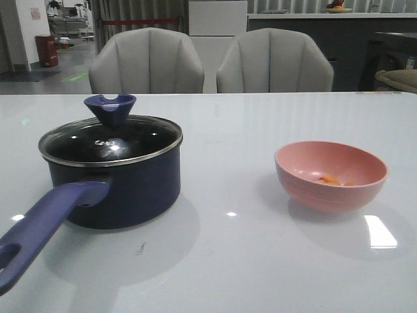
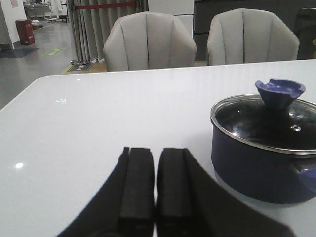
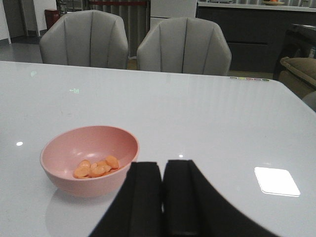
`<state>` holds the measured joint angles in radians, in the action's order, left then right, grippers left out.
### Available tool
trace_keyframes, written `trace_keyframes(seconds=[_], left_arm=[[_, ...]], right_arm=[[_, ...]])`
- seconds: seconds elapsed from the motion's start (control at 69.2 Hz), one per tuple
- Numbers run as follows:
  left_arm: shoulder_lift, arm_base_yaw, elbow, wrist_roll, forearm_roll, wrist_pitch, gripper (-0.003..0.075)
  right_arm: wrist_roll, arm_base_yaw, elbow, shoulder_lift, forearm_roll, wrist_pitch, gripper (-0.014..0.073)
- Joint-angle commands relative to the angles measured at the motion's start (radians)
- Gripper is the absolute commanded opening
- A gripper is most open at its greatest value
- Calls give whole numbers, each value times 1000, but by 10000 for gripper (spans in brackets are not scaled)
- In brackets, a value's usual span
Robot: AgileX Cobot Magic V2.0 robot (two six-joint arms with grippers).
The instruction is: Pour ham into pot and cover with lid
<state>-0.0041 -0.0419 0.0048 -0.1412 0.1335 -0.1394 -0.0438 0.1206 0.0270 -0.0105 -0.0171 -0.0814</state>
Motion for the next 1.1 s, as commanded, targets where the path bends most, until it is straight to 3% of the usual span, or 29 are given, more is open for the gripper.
trace_keyframes(seconds=[0.0, 0.81, 0.925, 1.085], left_arm=[[-19, -5, 20, 5, 7, 72, 120], [-19, -5, 20, 5, 7, 82, 120], [-19, -5, 20, 5, 9, 186, 120], [-19, -5, 16, 5, 57, 425, 120]], right_arm=[[4, -6, -5, -20, -12, 81, 148], [4, -6, -5, -20, -12, 81, 148], [4, -2, -5, -20, -12, 81, 148], [4, -2, -5, -20, -12, 81, 148]])
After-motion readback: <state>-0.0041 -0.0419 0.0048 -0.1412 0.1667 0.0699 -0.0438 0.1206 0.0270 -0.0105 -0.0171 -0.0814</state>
